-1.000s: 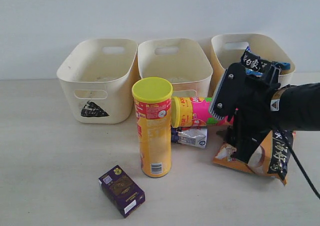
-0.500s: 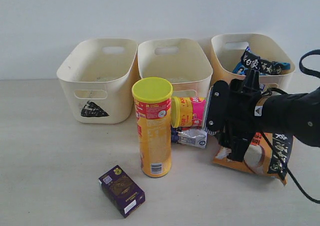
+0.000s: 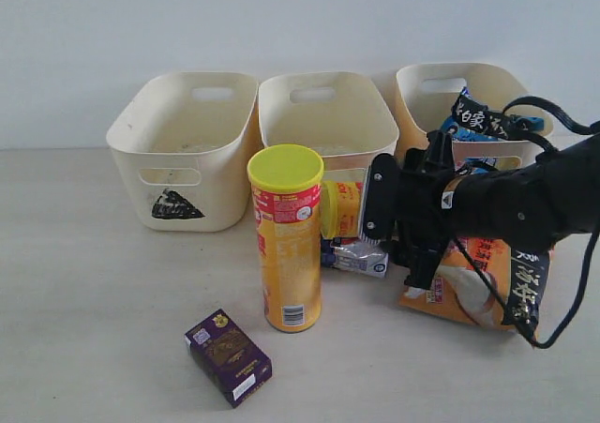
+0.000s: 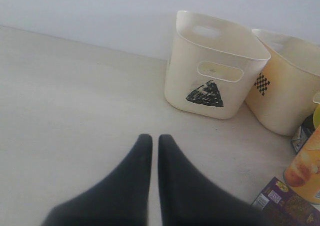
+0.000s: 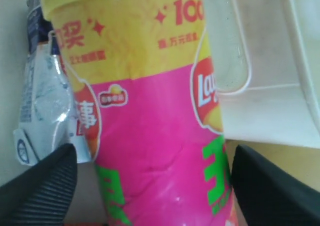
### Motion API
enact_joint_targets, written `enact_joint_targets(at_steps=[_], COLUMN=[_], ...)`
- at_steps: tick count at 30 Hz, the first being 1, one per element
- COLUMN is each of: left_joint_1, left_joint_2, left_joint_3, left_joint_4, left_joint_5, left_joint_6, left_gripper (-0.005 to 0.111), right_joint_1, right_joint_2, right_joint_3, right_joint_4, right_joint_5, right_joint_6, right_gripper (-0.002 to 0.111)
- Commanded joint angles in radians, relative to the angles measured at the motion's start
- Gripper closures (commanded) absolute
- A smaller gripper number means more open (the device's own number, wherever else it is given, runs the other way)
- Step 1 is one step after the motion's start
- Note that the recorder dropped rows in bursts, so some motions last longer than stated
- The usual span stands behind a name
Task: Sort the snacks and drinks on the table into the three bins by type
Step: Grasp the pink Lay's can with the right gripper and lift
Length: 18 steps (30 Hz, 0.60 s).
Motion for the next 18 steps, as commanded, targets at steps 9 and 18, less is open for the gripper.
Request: enact_joint_targets(at_steps=[9, 18], left_joint_1=[-0.001, -0.001], left_joint_2=[-0.004, -0.004], left_joint_3=[0.004, 0.004], left_joint_4=[0.005, 0.005], left_joint_5=[0.000, 0.000], left_joint_6=[-0.005, -0.005], left_gripper=[0.102, 0.102], right_joint_1=[-0.010, -0.010], right_joint_2=[0.039, 0.013], right_joint_3=[-0.032, -0.032], right_joint_4=[-0.004, 0.000], right_joint_5=[0.019, 0.068], right_joint_6=[-0.013, -0.013], right_gripper=[0.061, 0.108])
